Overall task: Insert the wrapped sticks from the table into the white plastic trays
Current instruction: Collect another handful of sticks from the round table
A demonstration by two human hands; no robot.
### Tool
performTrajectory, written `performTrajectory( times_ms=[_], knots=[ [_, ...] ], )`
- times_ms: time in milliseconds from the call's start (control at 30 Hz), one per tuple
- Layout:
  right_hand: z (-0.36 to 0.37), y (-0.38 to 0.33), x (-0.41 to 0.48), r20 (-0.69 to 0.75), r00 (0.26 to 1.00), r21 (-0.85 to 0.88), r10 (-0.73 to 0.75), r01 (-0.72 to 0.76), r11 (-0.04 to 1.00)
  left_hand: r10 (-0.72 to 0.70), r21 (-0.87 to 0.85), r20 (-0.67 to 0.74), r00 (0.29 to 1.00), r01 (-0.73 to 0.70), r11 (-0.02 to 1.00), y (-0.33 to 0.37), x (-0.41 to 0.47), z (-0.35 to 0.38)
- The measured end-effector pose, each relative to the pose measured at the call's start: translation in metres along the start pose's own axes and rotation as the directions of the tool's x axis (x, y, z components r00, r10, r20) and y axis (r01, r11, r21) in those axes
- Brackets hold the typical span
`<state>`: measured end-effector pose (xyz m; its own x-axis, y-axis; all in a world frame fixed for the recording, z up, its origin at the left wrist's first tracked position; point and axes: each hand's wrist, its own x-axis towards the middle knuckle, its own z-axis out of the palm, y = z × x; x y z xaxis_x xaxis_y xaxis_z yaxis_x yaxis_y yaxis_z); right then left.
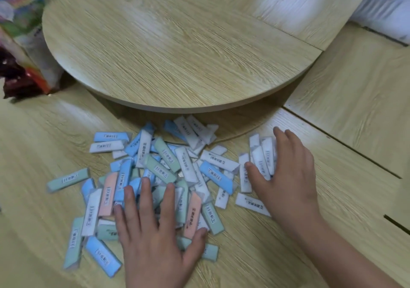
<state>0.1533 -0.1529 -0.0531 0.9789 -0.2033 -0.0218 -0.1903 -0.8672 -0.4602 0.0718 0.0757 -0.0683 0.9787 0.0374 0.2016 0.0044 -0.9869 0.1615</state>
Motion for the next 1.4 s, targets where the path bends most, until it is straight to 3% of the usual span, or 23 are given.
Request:
performTrajectory(
  times_ms=[100, 300, 433, 533, 600, 700, 900, 1033, 1100, 1133, 1167, 1233, 1267, 1333, 1400],
  knots=[
    [-0.007, 0.001, -0.001, -0.012, 0.997, -0.154, 0.072, -0.073, 0.985, 0.006, -0.016, 0.008, 1.000, -0.006, 1.000, 0.000, 0.000, -0.001],
    [-0.003, -0.021, -0.002, 0.017, 0.997, -0.107, 0.080, -0.078, 0.991, -0.011, -0.016, 0.036, 0.999, 0.011, 1.000, 0.005, 0.005, -0.005],
    [0.005, -0.055, 0.006, -0.028, 0.981, -0.229, -0.190, 0.179, 0.957, -0.040, -0.025, 0.016, 0.999, 0.040, 0.999, -0.005, 0.010, -0.009],
    [0.018, -0.090, 0.019, 0.166, 0.893, -0.215, -0.418, 0.446, 0.869, -0.074, -0.021, 0.049, 0.996, 0.076, 0.997, -0.015, 0.014, -0.012],
    [0.027, -0.104, 0.024, 0.283, 0.836, -0.245, -0.471, 0.538, 0.807, -0.093, -0.029, 0.076, 0.993, 0.096, 0.995, -0.019, 0.013, -0.012],
    [0.028, -0.107, 0.021, 0.332, 0.794, -0.243, -0.509, 0.593, 0.767, -0.130, -0.034, 0.108, 0.986, 0.135, 0.990, -0.020, 0.011, -0.010],
    [0.020, -0.088, -0.017, 0.436, 0.677, -0.071, -0.592, 0.682, 0.728, -0.148, -0.071, 0.093, 0.985, 0.155, 0.985, -0.022, 0.010, -0.008],
    [0.006, -0.077, -0.021, 0.441, 0.646, -0.032, -0.623, 0.705, 0.708, -0.133, -0.091, 0.084, 0.988, 0.141, 0.986, -0.023, 0.008, -0.008],
    [-0.007, -0.072, -0.018, 0.367, 0.693, -0.045, -0.621, 0.680, 0.732, -0.134, -0.094, 0.084, 0.987, 0.142, 0.985, -0.025, 0.008, -0.009],
    [-0.014, -0.064, -0.016, 0.299, 0.751, -0.082, -0.589, 0.635, 0.768, -0.132, -0.091, 0.086, 0.987, 0.140, 0.986, -0.025, 0.008, -0.009],
    [-0.023, -0.052, -0.013, 0.225, 0.826, -0.143, -0.516, 0.552, 0.821, -0.128, -0.093, 0.083, 0.988, 0.135, 0.986, -0.026, 0.007, -0.010],
    [-0.040, -0.026, -0.007, 0.107, 0.966, -0.260, -0.236, 0.256, 0.931, -0.114, -0.122, 0.045, 0.992, 0.119, 0.985, -0.027, 0.004, -0.010],
    [-0.047, -0.015, -0.004, 0.090, 0.994, -0.277, -0.067, 0.089, 0.957, -0.104, -0.139, 0.016, 0.994, 0.105, 0.985, -0.028, 0.002, -0.011],
    [-0.051, 0.001, 0.001, 0.139, 0.974, -0.242, 0.179, -0.142, 0.960, -0.075, -0.154, -0.045, 0.996, 0.068, 0.986, -0.028, 0.000, -0.011],
    [-0.043, 0.003, 0.004, 0.182, 0.954, -0.198, 0.238, -0.201, 0.959, -0.060, -0.143, -0.076, 0.995, 0.049, 0.989, -0.025, -0.001, -0.012]
  ],
)
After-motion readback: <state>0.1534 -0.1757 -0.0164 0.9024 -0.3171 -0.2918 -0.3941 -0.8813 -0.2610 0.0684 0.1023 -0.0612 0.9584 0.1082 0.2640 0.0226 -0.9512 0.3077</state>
